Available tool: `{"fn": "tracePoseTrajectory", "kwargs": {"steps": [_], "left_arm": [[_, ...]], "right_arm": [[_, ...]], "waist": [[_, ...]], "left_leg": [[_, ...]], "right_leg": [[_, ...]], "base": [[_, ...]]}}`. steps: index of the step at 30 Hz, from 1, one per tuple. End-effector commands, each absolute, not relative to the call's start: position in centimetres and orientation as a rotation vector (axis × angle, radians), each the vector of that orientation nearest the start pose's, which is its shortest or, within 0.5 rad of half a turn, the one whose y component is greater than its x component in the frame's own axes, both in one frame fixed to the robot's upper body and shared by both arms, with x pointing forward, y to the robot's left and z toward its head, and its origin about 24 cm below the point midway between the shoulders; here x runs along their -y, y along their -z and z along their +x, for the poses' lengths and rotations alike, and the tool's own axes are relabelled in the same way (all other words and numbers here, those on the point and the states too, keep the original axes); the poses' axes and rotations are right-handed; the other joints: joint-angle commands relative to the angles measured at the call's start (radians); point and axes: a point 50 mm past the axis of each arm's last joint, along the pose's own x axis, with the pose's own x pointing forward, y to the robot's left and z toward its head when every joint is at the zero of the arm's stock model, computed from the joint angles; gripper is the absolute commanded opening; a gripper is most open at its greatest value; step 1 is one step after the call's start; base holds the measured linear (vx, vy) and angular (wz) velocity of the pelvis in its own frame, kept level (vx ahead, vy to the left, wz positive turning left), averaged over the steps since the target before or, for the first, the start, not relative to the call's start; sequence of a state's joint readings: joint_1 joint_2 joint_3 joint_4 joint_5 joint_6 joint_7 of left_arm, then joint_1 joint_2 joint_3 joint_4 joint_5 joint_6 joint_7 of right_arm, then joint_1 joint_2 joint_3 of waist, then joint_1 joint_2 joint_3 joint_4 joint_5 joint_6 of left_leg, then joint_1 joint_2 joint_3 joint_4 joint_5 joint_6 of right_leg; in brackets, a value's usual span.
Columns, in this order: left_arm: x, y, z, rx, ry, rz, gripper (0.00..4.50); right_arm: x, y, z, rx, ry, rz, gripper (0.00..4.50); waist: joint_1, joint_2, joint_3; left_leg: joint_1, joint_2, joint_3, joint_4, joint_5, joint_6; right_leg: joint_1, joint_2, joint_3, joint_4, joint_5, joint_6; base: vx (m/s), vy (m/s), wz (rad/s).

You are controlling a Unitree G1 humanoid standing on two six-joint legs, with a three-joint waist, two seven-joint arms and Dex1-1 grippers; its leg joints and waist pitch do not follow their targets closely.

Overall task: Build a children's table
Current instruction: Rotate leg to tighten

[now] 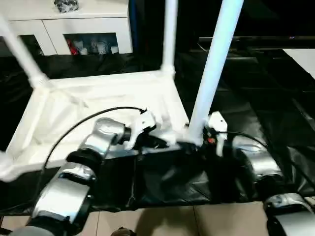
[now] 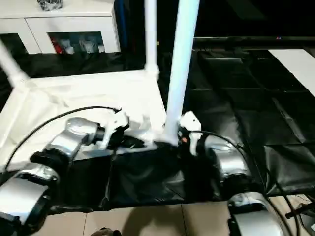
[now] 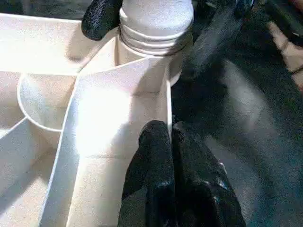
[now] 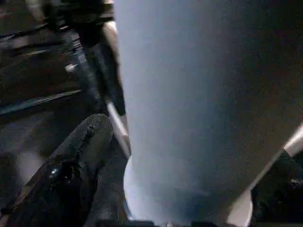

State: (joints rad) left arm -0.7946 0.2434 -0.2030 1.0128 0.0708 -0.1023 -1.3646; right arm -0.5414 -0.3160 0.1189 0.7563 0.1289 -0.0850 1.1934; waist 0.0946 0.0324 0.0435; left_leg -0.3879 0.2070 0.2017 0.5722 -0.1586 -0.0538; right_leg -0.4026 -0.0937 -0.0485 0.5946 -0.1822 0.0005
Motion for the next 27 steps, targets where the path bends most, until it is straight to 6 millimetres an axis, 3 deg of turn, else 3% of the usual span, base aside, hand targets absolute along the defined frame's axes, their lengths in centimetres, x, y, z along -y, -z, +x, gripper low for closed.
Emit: {"fn": "tracePoseTrajectory", "kwargs": {"steps": [1,10,16,18,21,24,27], "left_arm": [[-10.2,-6.1,33.1,-0.385,1.598,0.342,0.00],[-10.7,-6.4,33.0,-0.400,1.648,0.338,0.00],[-10.7,-6.4,33.2,-0.397,1.618,0.310,0.00],[-10.4,-6.3,33.6,-0.402,1.548,0.305,0.00],[-9.5,-6.0,34.3,-0.402,1.419,0.292,0.00],[-8.0,-5.8,34.7,-0.392,1.331,0.271,0.00],[-5.1,-5.7,34.9,-0.384,1.223,0.221,0.00]], "right_arm": [[14.1,-3.0,30.4,-0.332,-1.335,-0.128,3.59],[14.3,-3.0,30.1,-0.379,-1.409,-0.153,2.82],[14.1,-3.1,30.4,-0.346,-1.354,-0.104,2.68],[13.9,-3.0,30.9,-0.336,-1.257,-0.085,2.68],[13.5,-2.3,32.1,-0.344,-1.036,-0.060,2.67],[12.9,-1.7,33.1,-0.353,-0.818,-0.024,2.67],[11.8,-1.1,34.2,-0.376,-0.565,0.037,2.67]], "waist": [[0.000,-0.009,-0.061],[0.007,-0.006,-0.064],[0.007,-0.007,-0.064],[0.007,-0.006,-0.063],[0.000,-0.006,-0.059],[-0.014,-0.008,-0.056],[-0.022,-0.002,-0.058]], "left_leg": [[0.025,0.029,-0.010,-0.063,-0.272,0.071],[0.025,0.028,-0.010,-0.060,-0.242,0.071],[0.026,0.028,-0.010,-0.060,-0.244,0.068],[0.026,0.028,-0.010,-0.062,-0.249,0.061],[0.031,0.027,-0.012,-0.068,-0.286,0.022],[0.028,0.024,-0.017,-0.072,-0.310,-0.003],[0.031,0.021,-0.017,-0.071,-0.310,-0.009]], "right_leg": [[0.045,-0.047,0.025,-0.064,-0.150,-0.277],[0.046,-0.049,0.025,-0.058,-0.109,-0.287],[0.046,-0.048,0.024,-0.059,-0.114,-0.287],[0.044,-0.048,0.025,-0.059,-0.131,-0.283],[0.040,-0.051,0.025,-0.068,-0.230,-0.259],[0.039,-0.052,0.027,-0.076,-0.303,-0.227],[0.035,-0.051,0.029,-0.079,-0.298,-0.216]], "base": [[0.000,0.000,0.00],[0.000,0.000,0.00],[0.000,0.000,0.00],[0.000,0.000,0.00],[0.000,0.000,0.00],[0.000,0.000,0.00],[0.000,0.000,0.00]]}}
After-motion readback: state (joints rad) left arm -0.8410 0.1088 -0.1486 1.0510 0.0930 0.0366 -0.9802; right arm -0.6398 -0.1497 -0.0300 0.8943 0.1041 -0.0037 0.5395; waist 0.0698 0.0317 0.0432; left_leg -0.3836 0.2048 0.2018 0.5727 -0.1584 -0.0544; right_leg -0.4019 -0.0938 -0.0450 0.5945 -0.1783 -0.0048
